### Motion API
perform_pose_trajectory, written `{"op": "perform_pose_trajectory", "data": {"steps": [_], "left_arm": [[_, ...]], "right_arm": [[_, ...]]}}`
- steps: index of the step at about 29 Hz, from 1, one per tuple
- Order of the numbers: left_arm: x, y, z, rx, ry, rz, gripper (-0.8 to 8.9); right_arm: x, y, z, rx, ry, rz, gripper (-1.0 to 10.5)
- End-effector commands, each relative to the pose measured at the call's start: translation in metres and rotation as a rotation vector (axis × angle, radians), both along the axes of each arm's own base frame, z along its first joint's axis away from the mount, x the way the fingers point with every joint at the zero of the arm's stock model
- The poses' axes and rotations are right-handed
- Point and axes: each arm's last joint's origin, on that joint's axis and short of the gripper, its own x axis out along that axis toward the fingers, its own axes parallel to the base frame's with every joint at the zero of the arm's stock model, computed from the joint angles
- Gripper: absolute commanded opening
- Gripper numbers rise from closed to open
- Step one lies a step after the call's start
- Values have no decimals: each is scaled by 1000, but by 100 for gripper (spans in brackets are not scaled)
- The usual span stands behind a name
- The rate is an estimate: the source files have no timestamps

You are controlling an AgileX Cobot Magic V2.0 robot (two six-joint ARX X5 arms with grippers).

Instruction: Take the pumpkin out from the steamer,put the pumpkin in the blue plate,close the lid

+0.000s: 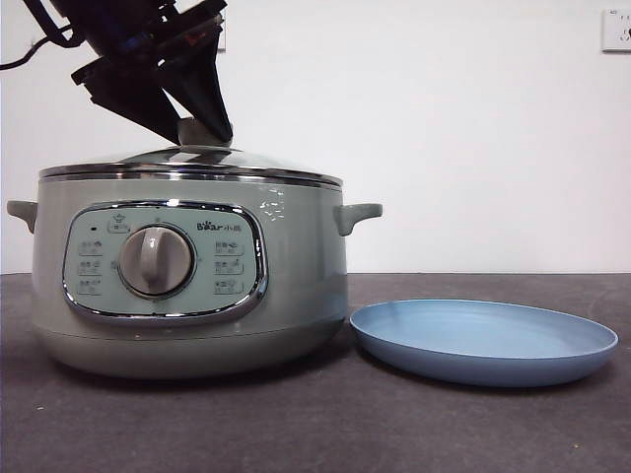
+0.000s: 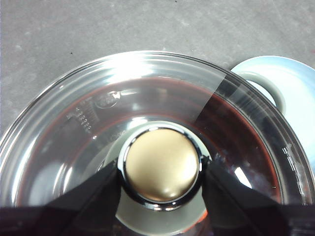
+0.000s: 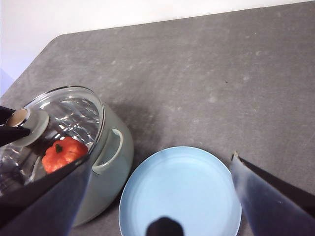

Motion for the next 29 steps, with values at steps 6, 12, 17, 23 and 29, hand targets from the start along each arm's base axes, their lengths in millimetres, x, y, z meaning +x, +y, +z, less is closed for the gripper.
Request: {"op": "perform_pose_trajectory", "data": {"steps": [6, 12, 17, 23, 29], "left_arm": [[-26, 13, 65, -81, -228, 18, -9], [-62, 36, 103, -72, -374, 138, -9], [-100, 60, 126, -63, -499, 277, -9], [-141, 86, 143, -31, -624, 416, -9], [-169, 104, 148, 4, -676, 523, -9]], "right_arm": [[4, 8, 5, 77, -40, 136, 472], [22, 36, 1, 94, -35, 251, 473], [45, 77, -5, 77, 49, 394, 521], [73, 144, -6, -5, 141, 569, 573], [94, 213, -5, -258, 225, 624, 573]]}}
